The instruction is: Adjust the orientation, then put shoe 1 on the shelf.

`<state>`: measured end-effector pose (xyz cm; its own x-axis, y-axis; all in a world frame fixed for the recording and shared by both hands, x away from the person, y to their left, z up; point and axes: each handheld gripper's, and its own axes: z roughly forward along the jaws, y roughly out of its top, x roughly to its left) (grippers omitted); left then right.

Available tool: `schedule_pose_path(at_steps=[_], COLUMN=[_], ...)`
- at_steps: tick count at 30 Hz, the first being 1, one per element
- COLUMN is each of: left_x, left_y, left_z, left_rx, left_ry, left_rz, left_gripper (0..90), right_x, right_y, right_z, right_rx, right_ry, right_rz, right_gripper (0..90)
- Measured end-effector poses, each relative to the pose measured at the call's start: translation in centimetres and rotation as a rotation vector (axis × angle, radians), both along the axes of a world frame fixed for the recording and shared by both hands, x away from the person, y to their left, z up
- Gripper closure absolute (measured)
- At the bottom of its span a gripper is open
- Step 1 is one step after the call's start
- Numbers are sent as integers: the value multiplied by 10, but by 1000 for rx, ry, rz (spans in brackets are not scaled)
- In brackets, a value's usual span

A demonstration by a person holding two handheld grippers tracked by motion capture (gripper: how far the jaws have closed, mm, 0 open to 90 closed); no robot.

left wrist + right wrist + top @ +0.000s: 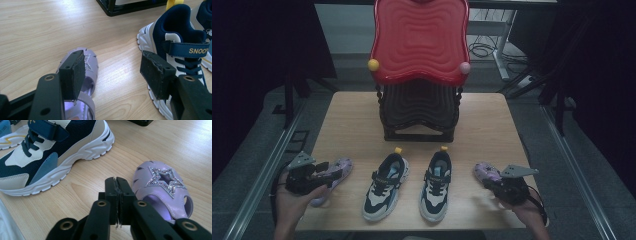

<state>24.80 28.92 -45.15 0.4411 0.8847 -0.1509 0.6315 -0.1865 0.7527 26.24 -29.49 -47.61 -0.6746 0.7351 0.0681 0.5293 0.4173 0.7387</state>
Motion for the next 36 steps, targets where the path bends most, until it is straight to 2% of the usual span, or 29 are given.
schedule_pose_path(at_steps=[3, 8, 9, 10, 12, 15, 19, 21, 24, 28, 29, 31, 36], left_x=[0, 1, 1, -1, -3, -6, -9, -12, -13, -13, -13, -12, -10], left_y=[1, 6, 6, 10, 15, 21, 38, 47, 55, 62, 62, 68, 70], left_z=[0, 1, 1, 0, -1, -1, 1, 0, -4, -16, -16, -26, -33], left_rx=[3, 8, 8, 8, 19, 31, 56, 66, 74, 101, 101, 111, 111], left_ry=[2, 6, 6, 11, 14, 16, 25, 34, 49, 88, 88, 115, 125], left_rz=[-3, -18, -18, -20, -14, -6, 16, 34, 44, 64, 64, 85, 86], left_gripper=[368, 367, 367, 367, 368, 369, 369, 372, 380, 392, 399, 413, 431], right_x=[1, 4, 4, 6, 8, 8, 5, 2, 1, 4, 5, 7, 12], right_y=[-2, -10, -10, -14, -19, -29, -40, -51, -63, -73, -75, -76, -76], right_z=[0, 6, 6, 9, 12, 17, 22, 24, 25, 23, 23, 22, 19], right_rx=[8, 20, 20, 9, 13, 20, 20, 12, 8, -10, -16, -29, -45], right_ry=[-2, -18, -18, -30, -35, -43, -46, -42, -31, -9, -4, 4, 17], right_rz=[-4, -9, -9, -21, -37, -67, -95, -125, -154, -181, -184, -186, -168], right_gripper=[854, 707, 707, 653, 621, 597, 583, 570, 559, 538, 535, 531, 526])
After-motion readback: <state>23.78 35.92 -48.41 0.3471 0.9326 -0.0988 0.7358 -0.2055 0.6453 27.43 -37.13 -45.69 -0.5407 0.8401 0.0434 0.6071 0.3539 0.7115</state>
